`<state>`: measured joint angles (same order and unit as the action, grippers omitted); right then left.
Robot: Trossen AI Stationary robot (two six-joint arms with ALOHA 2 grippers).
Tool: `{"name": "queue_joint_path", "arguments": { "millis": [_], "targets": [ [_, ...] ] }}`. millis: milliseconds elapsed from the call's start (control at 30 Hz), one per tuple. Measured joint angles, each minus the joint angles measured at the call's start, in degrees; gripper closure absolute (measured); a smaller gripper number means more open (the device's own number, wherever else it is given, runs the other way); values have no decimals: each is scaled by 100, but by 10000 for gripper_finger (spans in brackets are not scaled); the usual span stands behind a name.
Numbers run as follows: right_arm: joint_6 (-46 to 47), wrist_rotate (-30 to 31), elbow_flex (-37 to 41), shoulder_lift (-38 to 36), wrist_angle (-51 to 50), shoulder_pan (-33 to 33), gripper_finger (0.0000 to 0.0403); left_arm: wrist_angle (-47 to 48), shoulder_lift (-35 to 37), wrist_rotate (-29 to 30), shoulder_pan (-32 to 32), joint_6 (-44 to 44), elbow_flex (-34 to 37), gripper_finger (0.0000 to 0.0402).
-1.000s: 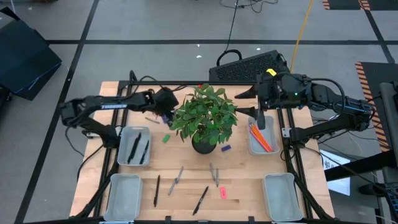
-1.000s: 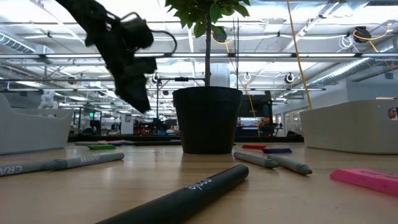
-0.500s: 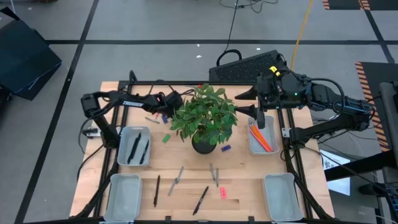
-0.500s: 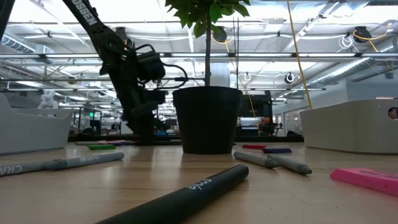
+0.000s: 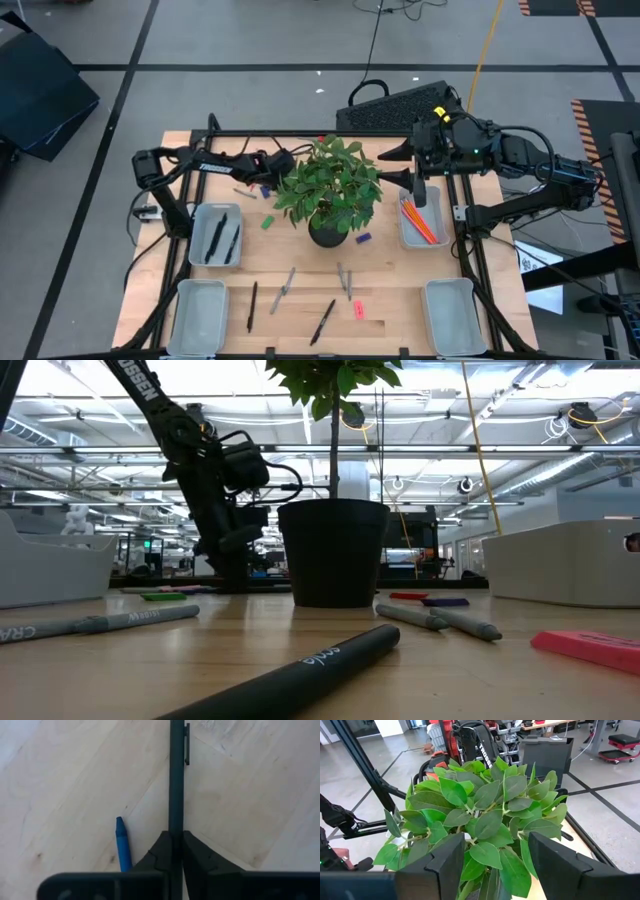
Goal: Sort crayons/erasers/pens/pencils in bins
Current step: Put the black pen into the top left gray bin
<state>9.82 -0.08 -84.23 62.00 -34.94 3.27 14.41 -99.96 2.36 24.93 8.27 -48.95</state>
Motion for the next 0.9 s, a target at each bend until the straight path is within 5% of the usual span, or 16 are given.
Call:
{"name": "queue_joint_path", "arguments": {
  "millis": [300,500,900],
  "targets": [
    [0,0,0,0,0,0,190,457,776,-29,-294,906,-7,380],
    [0,0,0,2,0,0,190,1744,1933,-70,-718,2056,-2,380],
    [0,0,0,2,4,0,190,3912,4629,-227,-2675,5572,-11,382]
  ]
}}
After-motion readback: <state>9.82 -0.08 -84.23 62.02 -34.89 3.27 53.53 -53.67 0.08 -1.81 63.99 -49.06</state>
